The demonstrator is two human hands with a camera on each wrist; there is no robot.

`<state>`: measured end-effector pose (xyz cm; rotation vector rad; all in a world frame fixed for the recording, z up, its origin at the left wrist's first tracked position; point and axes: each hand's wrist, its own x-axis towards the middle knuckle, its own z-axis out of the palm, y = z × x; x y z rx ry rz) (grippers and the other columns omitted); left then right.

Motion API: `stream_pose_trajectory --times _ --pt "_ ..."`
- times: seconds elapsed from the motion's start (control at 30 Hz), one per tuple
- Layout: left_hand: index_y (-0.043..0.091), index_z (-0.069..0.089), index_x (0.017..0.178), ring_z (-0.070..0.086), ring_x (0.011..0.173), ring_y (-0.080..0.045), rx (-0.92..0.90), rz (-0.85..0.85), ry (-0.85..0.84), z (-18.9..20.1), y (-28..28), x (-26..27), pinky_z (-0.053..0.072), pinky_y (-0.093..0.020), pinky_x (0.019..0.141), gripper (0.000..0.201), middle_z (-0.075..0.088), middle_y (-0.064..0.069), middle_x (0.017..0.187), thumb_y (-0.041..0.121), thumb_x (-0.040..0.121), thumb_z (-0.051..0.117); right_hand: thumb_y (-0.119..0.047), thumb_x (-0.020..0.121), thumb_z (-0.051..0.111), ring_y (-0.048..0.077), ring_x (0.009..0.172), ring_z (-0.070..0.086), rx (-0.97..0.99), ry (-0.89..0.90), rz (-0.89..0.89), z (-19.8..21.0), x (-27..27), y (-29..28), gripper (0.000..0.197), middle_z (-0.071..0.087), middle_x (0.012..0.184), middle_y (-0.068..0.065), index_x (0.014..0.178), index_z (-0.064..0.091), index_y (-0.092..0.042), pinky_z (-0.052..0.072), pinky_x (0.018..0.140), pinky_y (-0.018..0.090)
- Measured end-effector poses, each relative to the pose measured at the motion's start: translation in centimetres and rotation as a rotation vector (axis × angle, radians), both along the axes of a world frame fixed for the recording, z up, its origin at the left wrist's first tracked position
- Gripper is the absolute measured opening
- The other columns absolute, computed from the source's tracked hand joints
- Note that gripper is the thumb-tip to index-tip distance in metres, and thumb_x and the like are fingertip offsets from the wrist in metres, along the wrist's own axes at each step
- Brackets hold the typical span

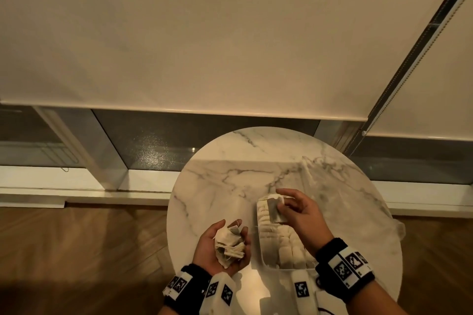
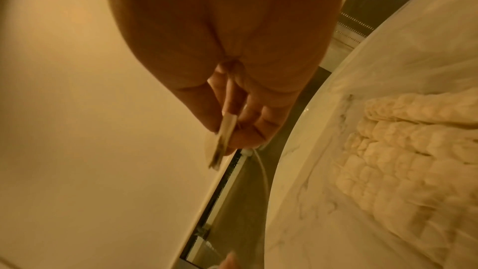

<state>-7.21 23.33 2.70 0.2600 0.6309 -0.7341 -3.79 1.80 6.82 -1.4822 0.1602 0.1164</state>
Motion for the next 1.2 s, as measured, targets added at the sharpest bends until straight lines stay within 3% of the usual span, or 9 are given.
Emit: stream_pose_trajectory --times 0.23,0.3,0.4,0.53,0.67,0.77,0.93,1.07,1.2 --pt "0.011 0.070 0.095 0.062 0.082 -0.033 -0.002 0.020 0.020 -0.5 0.3 0.4 0.052 -0.041 0.070 0.028 0.065 -0.013 0.095 0.034 0.083 0.058 0.002 0.087 0.067 0.027 0.082 0.066 -0.056 0.013 -0.070 -1.7 0.2 -1.9 0.027 0.069 0.098 0.021 0.101 0.076 -0.019 0.056 0.068 0.040" --pt "0.010 0.071 0.093 0.062 0.082 -0.032 0.009 0.019 0.032 -0.7 -0.1 0.5 0.052 -0.041 0.070 0.029 0.066 -0.013 0.093 0.033 0.083 0.058 0.001 0.087 0.068 0.027 0.084 0.068 -0.079 0.016 -0.078 -2.0 0.2 -2.3 0.022 0.071 0.099 0.018 0.099 0.077 -0.016 0.058 0.071 0.039" --pt "0.009 0.072 0.090 0.062 0.080 -0.032 0.025 0.026 0.052 -0.9 -0.8 0.5 0.053 -0.041 0.070 0.030 0.067 -0.014 0.090 0.034 0.084 0.056 -0.001 0.086 0.071 0.031 0.089 0.070 -0.050 0.056 -0.088 -2.3 0.1 -3.0 0.018 0.073 0.101 0.017 0.100 0.076 -0.010 0.060 0.079 0.047" --pt "0.008 0.073 0.087 0.063 0.078 -0.032 0.038 0.038 0.081 -1.3 -1.6 0.3 0.053 -0.041 0.069 0.032 0.068 -0.015 0.090 0.035 0.085 0.055 -0.005 0.085 0.073 0.018 0.080 0.069 -0.097 0.062 -0.109 -2.4 0.2 -4.3 0.013 0.076 0.090 0.007 0.097 0.076 -0.011 0.055 0.065 0.033" --pt "0.007 0.073 0.086 0.062 0.077 -0.033 0.047 0.047 0.099 -1.5 -2.3 0.2 0.053 -0.041 0.069 0.033 0.067 -0.015 0.089 0.034 0.086 0.055 -0.002 0.083 0.074 0.016 0.071 0.065 -0.103 0.075 -0.135 -3.1 0.6 -5.5 0.018 0.074 0.082 0.010 0.098 0.073 -0.012 0.050 0.058 0.029" --pt "0.007 0.072 0.086 0.062 0.077 -0.033 0.070 0.058 0.112 -1.6 -2.9 0.2 0.053 -0.042 0.069 0.031 0.067 -0.015 0.089 0.034 0.085 0.055 -0.002 0.084 0.073 0.014 0.071 0.065 -0.128 0.087 -0.101 -3.3 1.0 -6.1 0.021 0.073 0.082 0.007 0.102 0.073 -0.014 0.051 0.057 0.026" --pt "0.008 0.072 0.085 0.063 0.074 -0.034 0.070 0.097 0.123 -1.2 -3.6 0.5 0.054 -0.042 0.068 0.030 0.067 -0.015 0.088 0.033 0.084 0.056 -0.003 0.084 0.073 0.012 0.067 0.065 -0.228 0.110 0.007 -3.2 2.0 -6.6 0.008 0.073 0.073 0.003 0.085 0.075 -0.010 0.053 0.058 0.027" --pt "0.005 0.072 0.083 0.062 0.075 -0.034 0.031 0.102 0.091 -0.7 -3.8 0.9 0.052 -0.043 0.071 0.034 0.066 -0.015 0.086 0.034 0.084 0.053 -0.008 0.081 0.077 0.011 0.070 0.065 -0.400 0.063 0.170 -3.1 2.5 -7.1 0.007 0.073 0.076 0.001 0.078 0.074 -0.013 0.054 0.065 0.026" --pt "0.003 0.071 0.080 0.062 0.073 -0.034 0.012 0.145 0.077 0.0 -4.6 1.2 0.053 -0.043 0.069 0.037 0.065 -0.015 0.085 0.034 0.086 0.051 -0.007 0.080 0.078 0.011 0.069 0.064 -0.390 0.054 0.095 -3.3 3.0 -7.8 0.005 0.074 0.079 0.006 0.077 0.074 -0.009 0.052 0.061 0.022"
